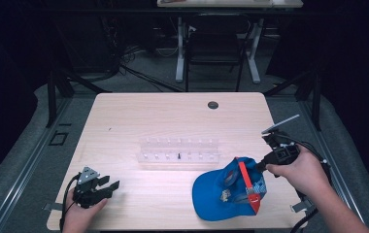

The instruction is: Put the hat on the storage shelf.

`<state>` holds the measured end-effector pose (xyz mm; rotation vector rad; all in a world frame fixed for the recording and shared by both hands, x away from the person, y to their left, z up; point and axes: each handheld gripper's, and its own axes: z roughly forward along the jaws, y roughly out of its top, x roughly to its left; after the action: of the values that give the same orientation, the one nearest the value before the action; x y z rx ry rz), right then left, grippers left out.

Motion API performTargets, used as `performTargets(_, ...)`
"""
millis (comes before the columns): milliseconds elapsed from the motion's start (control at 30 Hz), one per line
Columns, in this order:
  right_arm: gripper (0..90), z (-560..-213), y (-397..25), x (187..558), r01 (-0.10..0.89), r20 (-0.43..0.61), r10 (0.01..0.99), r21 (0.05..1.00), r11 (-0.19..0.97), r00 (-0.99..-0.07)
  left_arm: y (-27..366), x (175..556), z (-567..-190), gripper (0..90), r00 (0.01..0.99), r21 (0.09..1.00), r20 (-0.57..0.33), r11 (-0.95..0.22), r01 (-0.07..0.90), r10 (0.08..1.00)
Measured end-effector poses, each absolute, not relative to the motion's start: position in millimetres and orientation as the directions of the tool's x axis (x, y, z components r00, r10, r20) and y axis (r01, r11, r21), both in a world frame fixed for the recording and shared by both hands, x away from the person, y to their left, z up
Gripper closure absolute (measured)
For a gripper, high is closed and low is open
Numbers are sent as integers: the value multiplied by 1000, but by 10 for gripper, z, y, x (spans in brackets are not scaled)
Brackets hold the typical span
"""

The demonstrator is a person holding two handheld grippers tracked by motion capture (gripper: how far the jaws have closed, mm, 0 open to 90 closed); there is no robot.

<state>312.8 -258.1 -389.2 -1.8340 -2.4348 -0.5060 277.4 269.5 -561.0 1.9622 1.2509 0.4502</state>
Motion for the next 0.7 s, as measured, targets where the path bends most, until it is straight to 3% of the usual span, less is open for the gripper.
performTargets(700, 900, -3217, -2518, 3177, 945, 248, 927, 239, 222, -280, 2680, 2771, -5619, 510, 460, 745, -102, -238, 622, 882)
